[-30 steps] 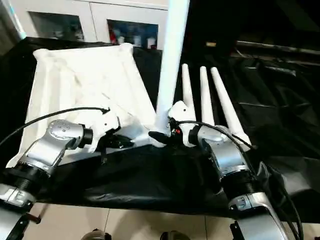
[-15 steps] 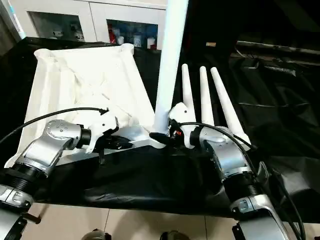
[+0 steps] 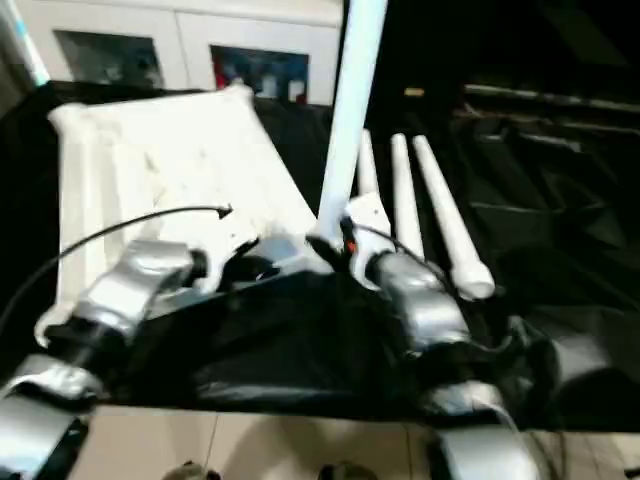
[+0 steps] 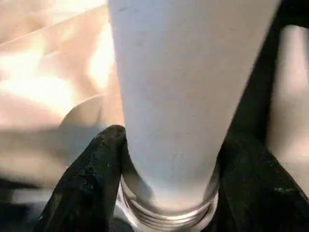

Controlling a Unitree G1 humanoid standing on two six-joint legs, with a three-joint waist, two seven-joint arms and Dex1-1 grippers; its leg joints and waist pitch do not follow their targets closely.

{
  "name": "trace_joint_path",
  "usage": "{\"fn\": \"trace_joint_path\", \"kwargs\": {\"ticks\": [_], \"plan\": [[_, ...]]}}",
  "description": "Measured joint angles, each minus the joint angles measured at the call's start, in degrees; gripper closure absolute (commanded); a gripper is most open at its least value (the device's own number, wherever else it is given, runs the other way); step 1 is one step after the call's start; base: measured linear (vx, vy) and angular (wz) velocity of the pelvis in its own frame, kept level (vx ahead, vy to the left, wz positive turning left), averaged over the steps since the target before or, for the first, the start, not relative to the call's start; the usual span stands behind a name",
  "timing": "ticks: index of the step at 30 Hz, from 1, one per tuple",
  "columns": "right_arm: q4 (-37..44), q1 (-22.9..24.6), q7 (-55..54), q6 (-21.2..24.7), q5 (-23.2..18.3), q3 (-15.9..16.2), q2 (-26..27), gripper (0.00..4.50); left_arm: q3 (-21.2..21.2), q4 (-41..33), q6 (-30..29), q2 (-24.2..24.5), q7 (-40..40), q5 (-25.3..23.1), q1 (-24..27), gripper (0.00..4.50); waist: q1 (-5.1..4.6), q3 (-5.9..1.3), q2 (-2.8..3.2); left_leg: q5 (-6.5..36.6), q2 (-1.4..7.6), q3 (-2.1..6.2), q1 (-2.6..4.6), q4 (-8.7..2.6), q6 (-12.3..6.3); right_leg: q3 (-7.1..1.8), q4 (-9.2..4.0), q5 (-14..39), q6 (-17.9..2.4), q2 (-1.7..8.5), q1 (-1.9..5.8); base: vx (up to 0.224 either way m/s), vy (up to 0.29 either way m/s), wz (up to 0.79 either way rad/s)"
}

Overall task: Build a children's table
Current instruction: Rotate leg to tighten

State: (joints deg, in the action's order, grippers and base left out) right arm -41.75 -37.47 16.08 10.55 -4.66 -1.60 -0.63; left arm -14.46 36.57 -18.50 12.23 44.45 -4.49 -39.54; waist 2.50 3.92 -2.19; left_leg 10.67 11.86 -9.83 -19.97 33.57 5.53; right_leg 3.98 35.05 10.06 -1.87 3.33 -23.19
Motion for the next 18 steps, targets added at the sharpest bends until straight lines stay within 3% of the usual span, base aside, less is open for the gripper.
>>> {"fn": "trace_joint_path", "kwargs": {"ticks": [5,6,7,12,16,18], "plan": [[-2.93,-1.7,-3.54,-1.42,0.54,-0.99,1.15,1.94,0.01,0.92,-0.46,-1.49,-2.08,-0.61,-0.67,4.5,0.05,-0.18,-0.23,0.0,-0.01,0.0,-0.02,0.0,0.0,-0.02,-0.02,-0.02,0.02,0.0,0.02,0.0,0.0,0.0],[-3.36,-1.88,-3.55,-1.92,0.55,-1.14,1.24,1.4,0.0,0.94,-0.42,-1.5,-2.11,-0.72,-0.68,4.5,0.03,-0.2,-0.26,0.0,-0.01,0.0,-0.04,0.0,0.0,-0.02,-0.02,-0.02,0.02,0.0,0.03,0.0,0.0,0.0],[-3.71,-2.11,-3.55,-2.16,0.55,-1.39,1.34,1.26,0.0,0.96,-0.38,-1.5,-2.16,-0.78,-0.73,4.5,0.01,-0.21,-0.26,0.0,-0.01,0.0,-0.04,-0.01,0.0,-0.02,-0.01,-0.02,0.01,0.0,0.03,0.0,0.0,0.0],[-5.31,-2.99,-2.64,-4.0,0.76,-1.43,1.68,1.05,0.0,0.97,0.26,-1.09,-2.05,-0.86,-0.76,4.5,-0.26,-0.18,-0.22,0.0,-0.01,-0.01,-0.09,-0.06,0.0,-0.02,-0.02,-0.02,0.02,-0.01,-0.04,0.0,0.0,0.0],[-4.94,-2.74,3.06,-4.38,0.89,0.19,-0.4,1.05,0.04,0.66,1.18,0.36,0.46,-0.34,-0.44,4.5,-0.58,-0.15,-0.18,0.0,0.0,-0.02,-0.11,-0.11,0.0,-0.02,-0.02,-0.03,0.01,-0.02,-0.07,0.0,0.0,0.0],[-1.95,-0.86,8.78,-3.91,1.19,2.58,-3.22,1.05,0.03,-0.81,1.97,2.02,2.49,-0.18,0.6,4.5,-0.46,-0.15,-0.16,0.0,-0.01,-0.02,-0.12,-0.23,0.0,-0.02,-0.04,-0.11,-0.14,-0.03,-0.1,0.0,0.0,0.0]]}}
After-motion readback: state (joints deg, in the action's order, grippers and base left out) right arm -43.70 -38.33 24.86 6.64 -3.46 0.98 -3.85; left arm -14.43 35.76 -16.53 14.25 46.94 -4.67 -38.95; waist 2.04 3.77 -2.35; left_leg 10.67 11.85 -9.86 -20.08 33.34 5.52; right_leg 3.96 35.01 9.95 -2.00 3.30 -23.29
